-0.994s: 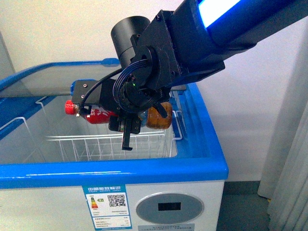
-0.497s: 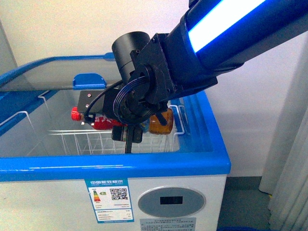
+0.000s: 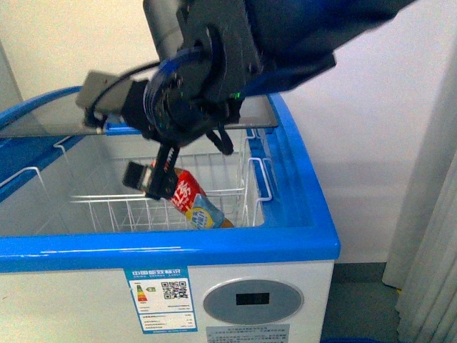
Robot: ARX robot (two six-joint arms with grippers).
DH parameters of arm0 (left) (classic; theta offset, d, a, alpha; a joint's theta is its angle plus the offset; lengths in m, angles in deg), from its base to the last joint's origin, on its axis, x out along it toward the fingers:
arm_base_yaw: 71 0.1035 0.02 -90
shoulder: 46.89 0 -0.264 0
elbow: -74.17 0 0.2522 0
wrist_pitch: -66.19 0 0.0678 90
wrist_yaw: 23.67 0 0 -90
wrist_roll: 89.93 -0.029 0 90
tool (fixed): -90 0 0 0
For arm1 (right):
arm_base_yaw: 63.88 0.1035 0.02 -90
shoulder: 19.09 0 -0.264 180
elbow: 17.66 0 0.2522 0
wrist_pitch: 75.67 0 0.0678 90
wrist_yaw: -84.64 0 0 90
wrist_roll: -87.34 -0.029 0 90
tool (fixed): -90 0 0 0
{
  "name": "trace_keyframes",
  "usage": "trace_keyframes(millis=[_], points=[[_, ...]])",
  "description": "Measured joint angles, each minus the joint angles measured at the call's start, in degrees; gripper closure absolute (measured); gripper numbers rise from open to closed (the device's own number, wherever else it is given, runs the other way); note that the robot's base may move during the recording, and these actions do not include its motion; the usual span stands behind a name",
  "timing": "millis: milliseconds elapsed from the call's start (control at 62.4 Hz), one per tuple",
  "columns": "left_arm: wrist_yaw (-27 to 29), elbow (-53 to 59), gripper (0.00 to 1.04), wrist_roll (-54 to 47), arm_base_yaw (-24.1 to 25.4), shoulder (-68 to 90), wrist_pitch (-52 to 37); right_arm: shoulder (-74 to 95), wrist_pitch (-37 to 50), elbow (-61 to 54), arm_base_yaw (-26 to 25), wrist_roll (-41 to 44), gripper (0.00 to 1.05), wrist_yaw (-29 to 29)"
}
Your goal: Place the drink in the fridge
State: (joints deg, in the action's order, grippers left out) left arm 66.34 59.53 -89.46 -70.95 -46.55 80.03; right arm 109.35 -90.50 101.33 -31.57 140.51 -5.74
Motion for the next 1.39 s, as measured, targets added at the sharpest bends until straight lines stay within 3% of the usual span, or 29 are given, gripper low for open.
trace_keyframes(millis=[48,176,289,449,561,657,818,850,898,962,1090,1299,1347,1395], points=[[0.0,0.0,0.07,0.0,0.0,0.0,0.0,-3.1,0.8,-1.6,-0.1,-3.1,0.07,-0.5],[0.0,0.0,0.08,-0.1,0.0,0.0,0.0,-14.5,7.9,-10.1,-2.6,-15.5,0.07,1.4],[0.0,0.0,0.08,-0.1,0.0,0.0,0.0,-25.3,13.3,-19.8,-6.6,-27.8,0.07,11.2],[0.0,0.0,0.08,-0.1,0.0,0.0,0.0,-39.9,13.6,-34.2,-11.8,-42.2,0.07,23.3],[0.0,0.0,0.08,-0.1,0.0,0.0,0.0,-55.2,8.5,-49.2,-14.1,-51.4,0.07,29.1],[0.0,0.0,0.08,-0.1,0.0,0.0,0.0,-74.7,-2.5,-65.2,-13.8,-63.0,0.07,34.4],[-0.1,0.0,0.08,-0.1,0.0,0.0,0.0,-88.4,-8.8,-73.2,-12.6,-71.8,0.07,37.5],[0.0,0.0,0.08,-0.1,0.0,0.0,0.0,-89.4,-7.3,-73.4,-12.9,-71.2,0.08,35.8],[0.0,0.0,0.08,-0.1,0.0,0.0,0.0,-92.5,4.8,-78.5,-15.8,-65.3,0.20,23.0],[0.0,0.0,0.08,-0.1,0.0,0.0,0.0,-95.1,12.7,-84.3,-18.5,-59.1,0.33,14.4],[0.0,0.0,0.08,-0.1,0.0,0.0,0.0,-98.1,14.5,-89.1,-21.3,-55.6,0.52,11.0],[0.0,0.0,0.08,-0.1,0.0,0.0,0.0,-104.4,15.2,-95.7,-26.3,-53.7,1.00,5.7],[0.0,0.0,0.08,-0.1,0.0,0.0,0.0,-105.4,15.1,-96.7,-29.4,-53.5,1.02,1.6],[0.0,0.0,0.08,-0.1,0.0,0.0,0.0,-106.6,14.9,-97.6,-31.4,-53.4,1.02,1.0]])
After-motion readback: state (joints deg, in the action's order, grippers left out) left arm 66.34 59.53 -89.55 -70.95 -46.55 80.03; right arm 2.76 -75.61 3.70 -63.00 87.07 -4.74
